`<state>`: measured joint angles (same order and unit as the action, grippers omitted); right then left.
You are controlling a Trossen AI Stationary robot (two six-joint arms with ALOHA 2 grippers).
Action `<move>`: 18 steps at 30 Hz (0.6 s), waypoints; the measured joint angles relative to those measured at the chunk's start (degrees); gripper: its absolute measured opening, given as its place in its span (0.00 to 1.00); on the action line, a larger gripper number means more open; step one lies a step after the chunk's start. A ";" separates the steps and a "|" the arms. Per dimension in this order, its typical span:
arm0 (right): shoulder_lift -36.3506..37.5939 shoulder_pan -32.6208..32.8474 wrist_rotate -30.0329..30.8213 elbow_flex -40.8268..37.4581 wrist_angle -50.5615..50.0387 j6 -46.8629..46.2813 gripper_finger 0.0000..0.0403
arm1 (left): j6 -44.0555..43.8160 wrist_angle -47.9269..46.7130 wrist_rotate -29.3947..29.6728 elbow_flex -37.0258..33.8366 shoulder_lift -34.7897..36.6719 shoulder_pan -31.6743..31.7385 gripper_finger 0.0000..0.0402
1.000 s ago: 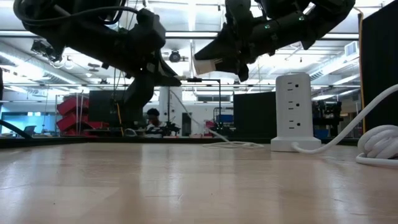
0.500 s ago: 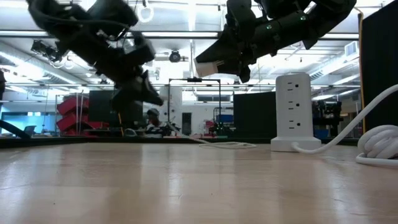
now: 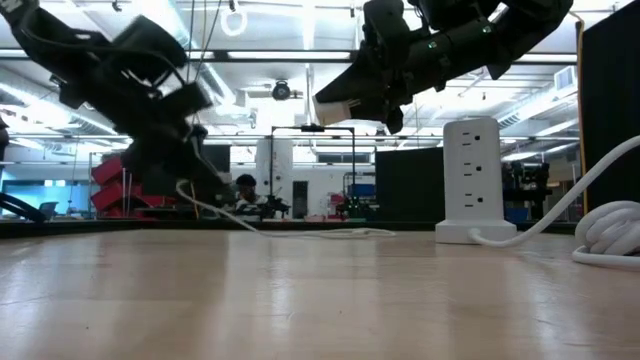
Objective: Insert USB
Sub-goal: Remove the charger cable from the charger adapter
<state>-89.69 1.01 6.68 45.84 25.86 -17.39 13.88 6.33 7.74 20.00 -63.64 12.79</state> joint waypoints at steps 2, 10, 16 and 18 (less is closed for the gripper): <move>0.00 -0.01 0.00 0.00 -0.05 0.00 0.27 | -0.80 -0.05 -0.61 0.04 -1.59 1.22 0.00; 0.00 -0.01 -0.04 0.00 -0.30 0.15 0.28 | -2.29 3.05 -6.72 0.04 -5.61 4.11 0.03; 0.00 -0.01 -0.04 0.00 -0.39 0.52 0.28 | -3.60 5.53 -7.44 0.08 -6.07 4.07 0.20; 0.00 -0.01 -0.05 0.00 -0.41 0.52 0.28 | -3.71 5.29 -7.49 0.08 -6.07 4.07 0.26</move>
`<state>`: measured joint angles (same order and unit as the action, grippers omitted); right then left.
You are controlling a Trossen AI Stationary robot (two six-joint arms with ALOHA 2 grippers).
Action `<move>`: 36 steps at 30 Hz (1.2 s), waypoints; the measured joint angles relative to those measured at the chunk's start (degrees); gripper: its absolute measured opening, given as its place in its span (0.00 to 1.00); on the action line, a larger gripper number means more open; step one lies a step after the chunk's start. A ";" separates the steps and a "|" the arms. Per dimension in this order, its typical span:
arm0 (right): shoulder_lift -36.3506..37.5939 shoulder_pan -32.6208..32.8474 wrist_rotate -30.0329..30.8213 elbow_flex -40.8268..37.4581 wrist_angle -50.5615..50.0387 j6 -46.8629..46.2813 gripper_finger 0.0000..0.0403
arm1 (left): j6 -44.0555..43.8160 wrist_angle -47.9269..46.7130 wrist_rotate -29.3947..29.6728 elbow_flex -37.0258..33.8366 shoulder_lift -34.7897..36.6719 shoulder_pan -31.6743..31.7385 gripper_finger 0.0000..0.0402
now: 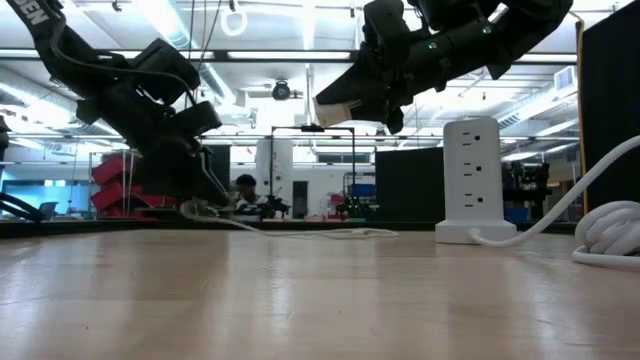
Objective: Insert USB
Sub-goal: Remove the charger cable from the charger adapter
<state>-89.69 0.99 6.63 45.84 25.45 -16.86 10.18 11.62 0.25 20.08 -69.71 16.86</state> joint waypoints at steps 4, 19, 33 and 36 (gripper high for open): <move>0.00 0.00 -0.04 0.00 -0.04 0.02 0.28 | -0.05 0.43 -0.04 0.00 0.00 0.00 0.37; 4.33 4.41 6.97 -0.02 -1.92 12.46 0.28 | -0.37 8.91 -0.06 0.00 2.69 -0.11 0.46; 20.49 11.87 38.15 -7.59 -12.45 9.42 0.28 | -1.03 8.31 -0.11 0.00 2.69 -0.11 0.45; 23.83 11.05 42.11 -11.00 -12.38 7.13 0.28 | -1.71 8.95 -0.11 0.00 2.69 -0.11 0.45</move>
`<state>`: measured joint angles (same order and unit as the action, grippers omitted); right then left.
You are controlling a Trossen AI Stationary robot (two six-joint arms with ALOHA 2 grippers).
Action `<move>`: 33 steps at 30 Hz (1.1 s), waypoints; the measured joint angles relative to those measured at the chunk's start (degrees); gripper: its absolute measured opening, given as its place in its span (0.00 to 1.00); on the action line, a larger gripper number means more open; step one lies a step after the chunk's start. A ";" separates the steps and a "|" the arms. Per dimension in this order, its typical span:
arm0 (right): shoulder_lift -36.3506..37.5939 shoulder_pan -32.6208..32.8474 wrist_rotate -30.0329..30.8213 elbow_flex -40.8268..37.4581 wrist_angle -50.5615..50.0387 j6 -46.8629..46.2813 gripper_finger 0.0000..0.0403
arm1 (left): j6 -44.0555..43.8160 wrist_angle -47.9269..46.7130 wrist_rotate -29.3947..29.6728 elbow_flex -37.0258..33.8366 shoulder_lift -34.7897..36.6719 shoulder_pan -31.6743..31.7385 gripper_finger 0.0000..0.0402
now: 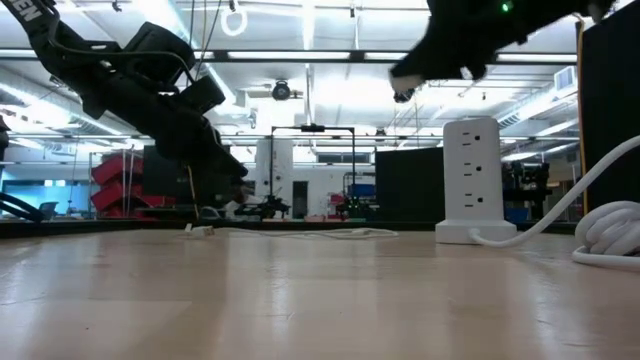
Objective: Insert USB
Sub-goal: Remove the charger cable from the charger adapter
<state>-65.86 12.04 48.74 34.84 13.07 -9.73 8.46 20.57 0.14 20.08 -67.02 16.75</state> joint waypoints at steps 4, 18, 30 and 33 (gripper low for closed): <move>4.90 -0.87 8.28 -4.68 0.54 -3.17 0.28 | -0.12 0.97 -1.44 0.00 0.00 -0.03 0.45; 11.88 -11.82 15.13 -19.47 -0.28 -18.70 0.28 | -0.78 2.35 -2.60 0.00 0.00 -0.04 0.45; 11.81 -18.85 3.68 -23.89 6.13 -22.45 0.28 | -0.74 2.37 -2.60 0.00 0.00 -0.04 0.45; 11.62 -18.79 -0.88 -24.14 11.17 -17.41 0.28 | -0.74 2.32 -2.60 0.00 0.00 -0.04 0.45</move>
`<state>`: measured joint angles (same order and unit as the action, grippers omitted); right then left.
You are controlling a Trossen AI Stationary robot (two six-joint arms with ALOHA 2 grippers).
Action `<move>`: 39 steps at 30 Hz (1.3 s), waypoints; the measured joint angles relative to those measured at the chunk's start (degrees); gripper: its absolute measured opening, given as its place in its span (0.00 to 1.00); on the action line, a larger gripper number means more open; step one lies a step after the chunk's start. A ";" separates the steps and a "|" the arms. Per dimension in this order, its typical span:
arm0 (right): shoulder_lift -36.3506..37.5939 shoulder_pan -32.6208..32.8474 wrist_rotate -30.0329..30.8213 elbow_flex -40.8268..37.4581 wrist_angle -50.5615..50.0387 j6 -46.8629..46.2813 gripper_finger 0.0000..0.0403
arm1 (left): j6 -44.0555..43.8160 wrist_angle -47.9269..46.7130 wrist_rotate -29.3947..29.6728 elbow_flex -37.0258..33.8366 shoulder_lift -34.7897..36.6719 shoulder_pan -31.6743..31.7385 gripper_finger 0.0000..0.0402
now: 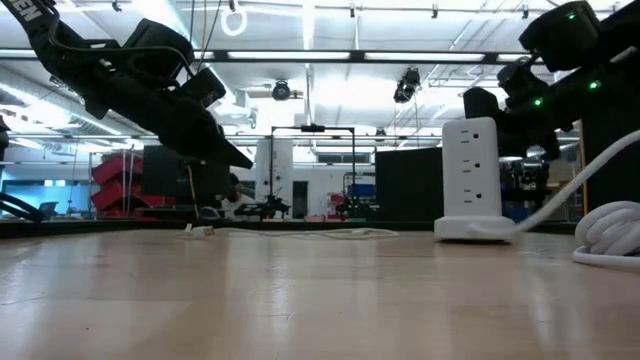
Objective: Insert USB
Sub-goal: Remove the charger cable from the charger adapter
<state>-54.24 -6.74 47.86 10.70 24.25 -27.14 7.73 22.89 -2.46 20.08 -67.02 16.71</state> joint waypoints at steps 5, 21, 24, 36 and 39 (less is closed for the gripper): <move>-0.16 1.69 -0.81 -0.25 5.57 4.22 0.28 | 0.02 -0.02 0.00 0.00 -0.02 0.00 0.45; -4.10 16.81 -23.35 1.04 31.04 27.25 0.28 | 0.16 0.44 0.00 0.00 -0.04 0.00 0.45; -10.27 18.58 -24.10 4.11 31.40 28.95 0.28 | -0.74 1.70 0.02 -0.02 -0.04 0.00 0.45; -43.68 21.24 -25.52 17.48 40.63 22.86 0.28 | -0.61 1.62 0.02 -0.02 -0.04 -1.54 0.45; -48.54 20.77 -30.91 18.28 35.36 20.61 0.28 | -0.57 1.61 0.04 -0.02 -0.04 -1.64 0.45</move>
<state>-102.78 14.02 16.95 28.98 59.60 -6.53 7.16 24.50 -2.42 20.05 -67.07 15.07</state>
